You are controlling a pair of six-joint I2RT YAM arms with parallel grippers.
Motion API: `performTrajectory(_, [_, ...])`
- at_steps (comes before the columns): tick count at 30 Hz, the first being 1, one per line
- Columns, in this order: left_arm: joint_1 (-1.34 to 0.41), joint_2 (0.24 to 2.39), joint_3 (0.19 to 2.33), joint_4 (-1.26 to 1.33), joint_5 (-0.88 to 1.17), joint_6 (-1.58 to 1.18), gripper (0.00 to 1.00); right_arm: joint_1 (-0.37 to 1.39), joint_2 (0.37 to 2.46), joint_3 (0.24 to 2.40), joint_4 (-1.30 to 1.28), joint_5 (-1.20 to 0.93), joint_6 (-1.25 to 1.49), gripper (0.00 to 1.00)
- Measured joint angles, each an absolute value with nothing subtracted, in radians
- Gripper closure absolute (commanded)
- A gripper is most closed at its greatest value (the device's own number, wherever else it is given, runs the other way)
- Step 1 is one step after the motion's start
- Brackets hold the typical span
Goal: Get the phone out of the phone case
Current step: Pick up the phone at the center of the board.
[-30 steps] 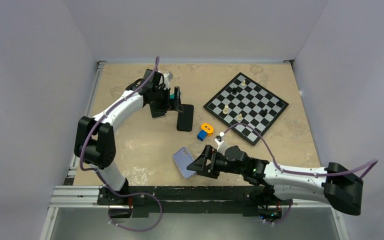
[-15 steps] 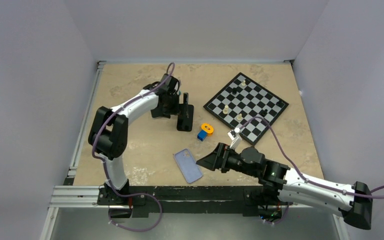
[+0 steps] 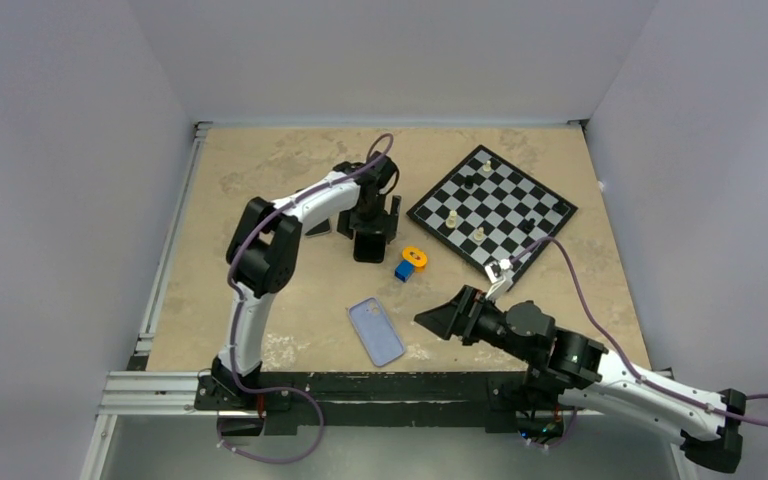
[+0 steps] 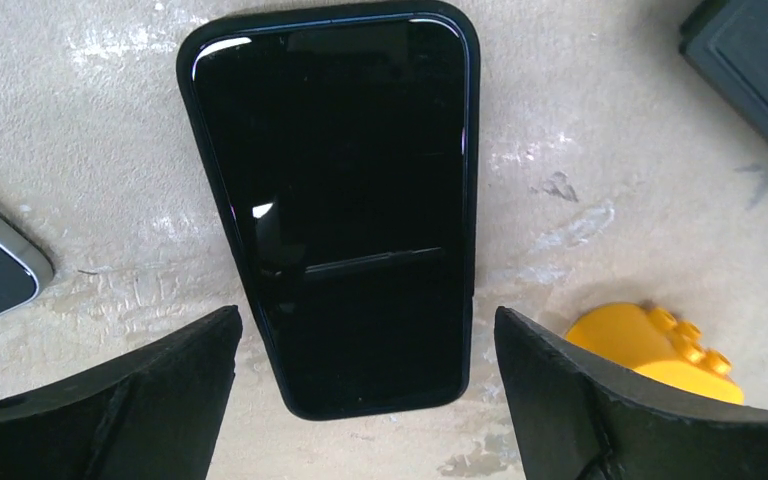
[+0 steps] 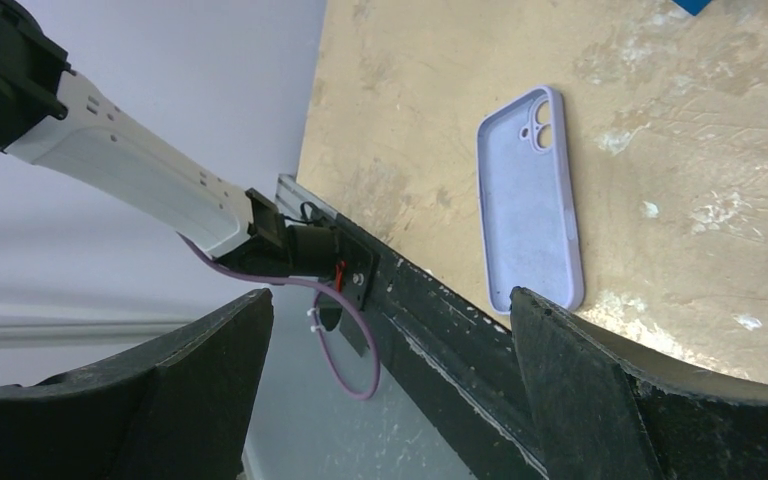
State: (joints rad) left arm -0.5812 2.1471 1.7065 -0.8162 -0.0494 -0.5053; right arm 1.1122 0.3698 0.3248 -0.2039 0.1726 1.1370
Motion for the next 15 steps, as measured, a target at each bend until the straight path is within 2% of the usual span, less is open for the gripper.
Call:
performTrajectory(6, [-0.600, 2.233, 1.794, -0.909, -0.105, -0.505, 0.10, 1.112, 0.358, 0.325, -0.250, 0.196, 1.136, 0.08])
performTrajectory(8, [-0.604, 2.238, 1.801, -0.920, -0.109, -0.505, 0.16, 1.112, 0.360, 0.325, -0.257, 0.197, 1.136, 0.08])
performTrajectory(13, [-0.609, 2.225, 1.777, -0.909, -0.115, -0.504, 0.45, 1.112, 0.374, 0.325, -0.265, 0.200, 1.136, 0.08])
performTrajectory(15, [-0.611, 2.193, 1.723, -0.867, -0.120, -0.500, 0.45, 1.112, 0.380, 0.325, -0.267, 0.200, 1.136, 0.08])
